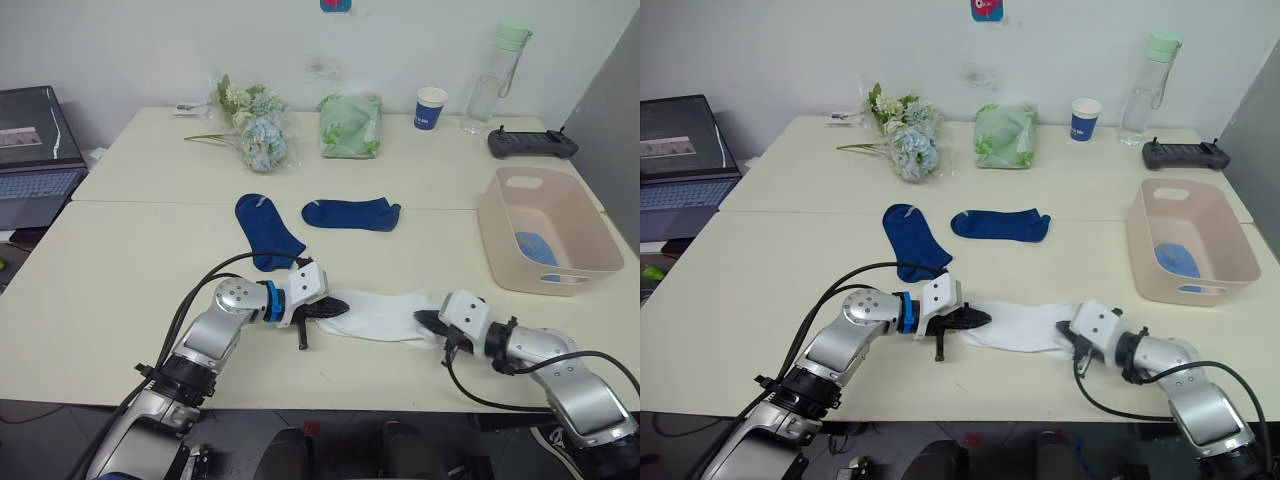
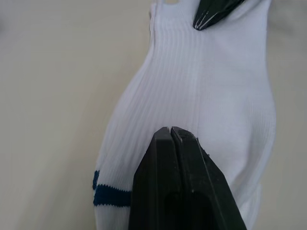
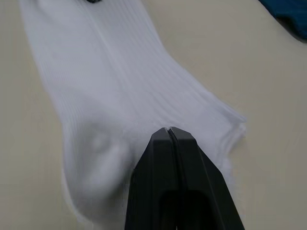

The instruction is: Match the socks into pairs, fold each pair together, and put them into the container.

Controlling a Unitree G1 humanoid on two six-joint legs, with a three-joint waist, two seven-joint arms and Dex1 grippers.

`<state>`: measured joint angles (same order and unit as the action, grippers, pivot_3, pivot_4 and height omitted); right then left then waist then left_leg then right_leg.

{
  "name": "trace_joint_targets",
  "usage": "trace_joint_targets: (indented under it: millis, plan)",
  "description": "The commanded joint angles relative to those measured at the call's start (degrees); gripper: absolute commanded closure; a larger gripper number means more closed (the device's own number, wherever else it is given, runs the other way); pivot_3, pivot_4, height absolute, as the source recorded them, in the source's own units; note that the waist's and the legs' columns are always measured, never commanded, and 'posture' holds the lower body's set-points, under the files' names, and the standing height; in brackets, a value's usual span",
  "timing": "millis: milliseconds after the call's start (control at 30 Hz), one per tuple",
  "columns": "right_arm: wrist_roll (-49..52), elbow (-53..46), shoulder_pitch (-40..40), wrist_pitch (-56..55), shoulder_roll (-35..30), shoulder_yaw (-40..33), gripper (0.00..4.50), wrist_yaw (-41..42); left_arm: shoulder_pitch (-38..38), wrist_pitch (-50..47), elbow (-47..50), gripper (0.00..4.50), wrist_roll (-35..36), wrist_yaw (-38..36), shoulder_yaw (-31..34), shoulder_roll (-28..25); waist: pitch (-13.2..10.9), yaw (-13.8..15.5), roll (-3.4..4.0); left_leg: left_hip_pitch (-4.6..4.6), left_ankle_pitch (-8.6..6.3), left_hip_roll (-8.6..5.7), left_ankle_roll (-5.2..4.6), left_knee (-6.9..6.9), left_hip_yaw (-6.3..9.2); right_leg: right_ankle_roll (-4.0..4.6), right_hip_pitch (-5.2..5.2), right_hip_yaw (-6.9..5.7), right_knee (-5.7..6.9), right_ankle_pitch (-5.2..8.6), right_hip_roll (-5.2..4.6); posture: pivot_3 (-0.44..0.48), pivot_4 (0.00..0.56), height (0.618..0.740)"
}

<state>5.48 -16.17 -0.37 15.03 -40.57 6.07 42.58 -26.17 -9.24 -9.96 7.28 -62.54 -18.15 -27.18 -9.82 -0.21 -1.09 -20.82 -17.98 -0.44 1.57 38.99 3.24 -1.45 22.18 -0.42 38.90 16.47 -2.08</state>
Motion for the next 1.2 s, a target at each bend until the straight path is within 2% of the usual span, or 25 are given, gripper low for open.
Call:
trace_joint_targets:
  millis: [33, 167, 267, 467, 667, 833, 967, 1067, 1167, 1200]
  plan:
    - [1.9, -1.1, 0.8, 0.3, -0.4, -2.8, 4.5, 0.9, -0.8, 0.1, -0.1, 4.49, 1.5, -0.7, 1.4, 0.8, 0.0, 0.0, 0.0, 0.0, 0.0, 0.01, 0.0, 0.0, 0.01, 0.0, 0.0, 0.0, 0.0, 0.0, 0.0, 0.0, 0.15, 0.74]
    - [7.6, -5.5, -0.2, 1.6, 1.9, -4.5, 4.5, 2.1, -1.1, -2.8, 2.5, 4.49, 4.7, -2.0, 2.9, 1.2, 0.0, -0.1, 0.0, -0.01, 0.0, 0.02, 0.0, 0.0, 0.01, 0.0, 0.02, 0.0, 0.01, 0.0, 0.0, 0.0, 0.15, 0.74]
    - [9.5, -8.8, -1.5, 4.0, 3.2, -3.3, 4.5, 2.4, -0.8, -6.0, 6.0, 4.49, 8.0, -4.1, 4.7, -0.6, 0.0, -0.3, 0.01, -0.02, 0.0, 0.1, 0.0, 0.0, 0.03, 0.0, 0.05, 0.01, 0.02, 0.0, -0.01, 0.0, 0.15, 0.74]
    - [5.5, -9.3, 0.0, 4.9, 2.2, 2.0, 4.5, 3.0, 1.7, -5.7, 9.2, 4.49, 6.8, -7.6, 3.7, -7.4, 0.0, -0.3, 0.02, -0.02, 0.0, 0.06, 0.0, -0.04, 0.07, 0.0, 0.04, 0.0, -0.01, 0.0, -0.01, 0.0, 0.15, 0.74]
    - [2.5, -7.0, 2.2, 2.9, -0.3, 2.8, 4.5, 3.9, 3.4, -2.7, 7.2, 4.49, 3.9, -5.8, 3.0, -8.1, 0.0, -0.1, 0.02, -0.04, 0.0, -0.01, 0.0, -0.02, 0.02, 0.0, 0.04, 0.0, -0.03, 0.0, 0.0, 0.0, 0.15, 0.74]
    - [2.7, -5.4, 3.0, 1.3, -1.8, 0.9, 4.5, 5.0, 3.7, -0.8, 4.9, 4.49, 0.8, -4.6, 2.0, -7.8, 0.0, -0.1, 0.02, -0.03, -0.01, 0.03, -0.01, -0.03, 0.04, 0.0, 0.04, -0.01, -0.02, 0.0, 0.0, 0.0, 0.15, 0.74]
    - [4.3, -5.4, 4.4, 0.5, -3.1, -1.5, 4.5, 6.3, 4.1, -2.0, 6.0, 4.49, 2.6, -6.2, 3.3, -8.7, 0.0, 0.0, 0.01, -0.02, -0.01, 0.01, -0.01, -0.03, 0.02, 0.0, 0.02, -0.01, -0.03, 0.0, 0.0, 0.0, 0.15, 0.74]
    - [8.7, -8.3, 4.8, 3.1, -2.5, -4.8, 4.5, 6.9, 3.8, -3.5, 7.4, 4.49, 4.2, -6.4, 4.5, -8.8, 0.0, -0.1, 0.01, -0.02, -0.01, 0.03, -0.01, -0.03, 0.03, 0.0, 0.02, 0.0, -0.02, 0.0, 0.0, 0.0, 0.15, 0.74]
    - [16.2, -12.4, 3.9, 10.8, -1.5, -9.3, 4.5, 5.6, 3.7, -4.6, 9.5, 4.49, 6.2, -6.2, 5.7, -8.6, 0.0, -0.1, 0.02, -0.02, -0.01, 0.06, -0.01, -0.03, 0.03, 0.0, 0.03, 0.0, -0.01, 0.0, -0.02, 0.0, 0.15, 0.74]
    - [18.3, -13.4, 3.6, 13.4, -1.4, -10.8, 4.21, 4.9, 4.0, -5.3, 10.8, 4.5, 7.1, -6.1, 6.2, -8.7, 0.0, -0.1, 0.02, -0.02, -0.01, 0.09, -0.01, -0.03, 0.04, 0.0, 0.03, 0.01, -0.01, 0.0, -0.03, 0.0, 0.15, 0.74]
